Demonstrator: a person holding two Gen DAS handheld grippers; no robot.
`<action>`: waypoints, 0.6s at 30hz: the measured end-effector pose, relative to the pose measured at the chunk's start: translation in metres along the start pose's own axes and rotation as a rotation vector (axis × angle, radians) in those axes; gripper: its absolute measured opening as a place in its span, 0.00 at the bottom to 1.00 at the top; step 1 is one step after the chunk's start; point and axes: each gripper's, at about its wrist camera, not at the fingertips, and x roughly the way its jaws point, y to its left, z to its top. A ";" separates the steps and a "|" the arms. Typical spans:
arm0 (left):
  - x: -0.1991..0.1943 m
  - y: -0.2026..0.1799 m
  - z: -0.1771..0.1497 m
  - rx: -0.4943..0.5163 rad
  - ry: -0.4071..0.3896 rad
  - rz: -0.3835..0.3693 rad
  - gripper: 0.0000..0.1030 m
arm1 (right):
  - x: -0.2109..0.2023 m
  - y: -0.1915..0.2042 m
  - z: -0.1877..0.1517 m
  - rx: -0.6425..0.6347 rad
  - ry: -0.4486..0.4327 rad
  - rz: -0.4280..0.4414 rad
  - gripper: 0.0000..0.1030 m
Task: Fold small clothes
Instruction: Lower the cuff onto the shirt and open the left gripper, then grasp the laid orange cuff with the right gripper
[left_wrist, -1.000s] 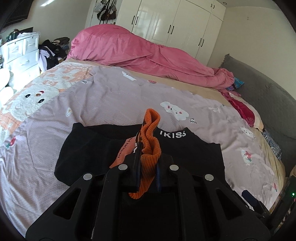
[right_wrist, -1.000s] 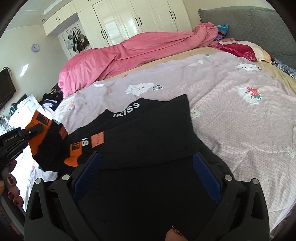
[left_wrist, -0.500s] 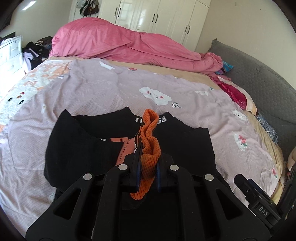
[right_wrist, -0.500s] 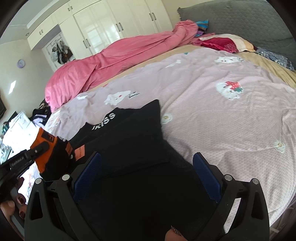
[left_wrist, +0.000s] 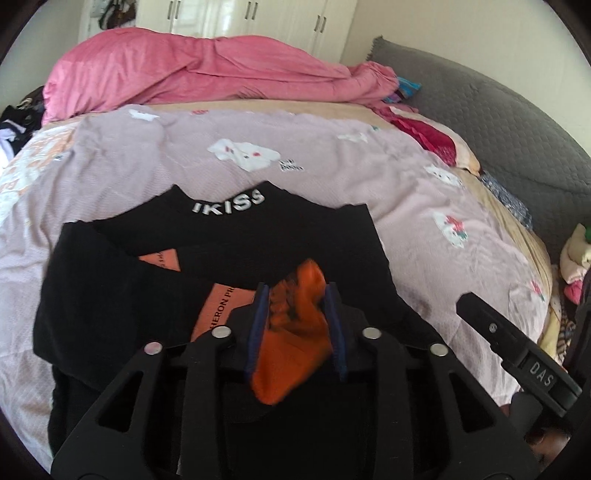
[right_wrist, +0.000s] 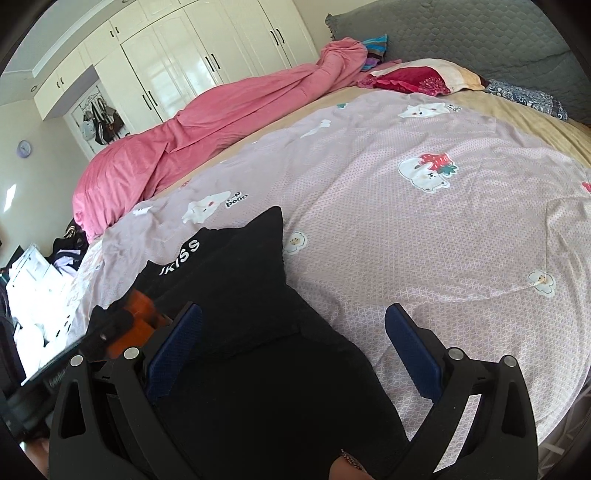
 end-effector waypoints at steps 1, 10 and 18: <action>0.002 -0.001 -0.001 0.004 0.010 -0.013 0.38 | 0.001 0.000 0.000 0.000 0.001 0.000 0.96; -0.005 0.038 0.001 -0.039 0.008 0.093 0.56 | 0.027 0.029 -0.017 -0.052 0.106 0.088 0.96; -0.028 0.104 0.012 -0.135 -0.049 0.248 0.64 | 0.067 0.080 -0.044 -0.165 0.217 0.093 0.94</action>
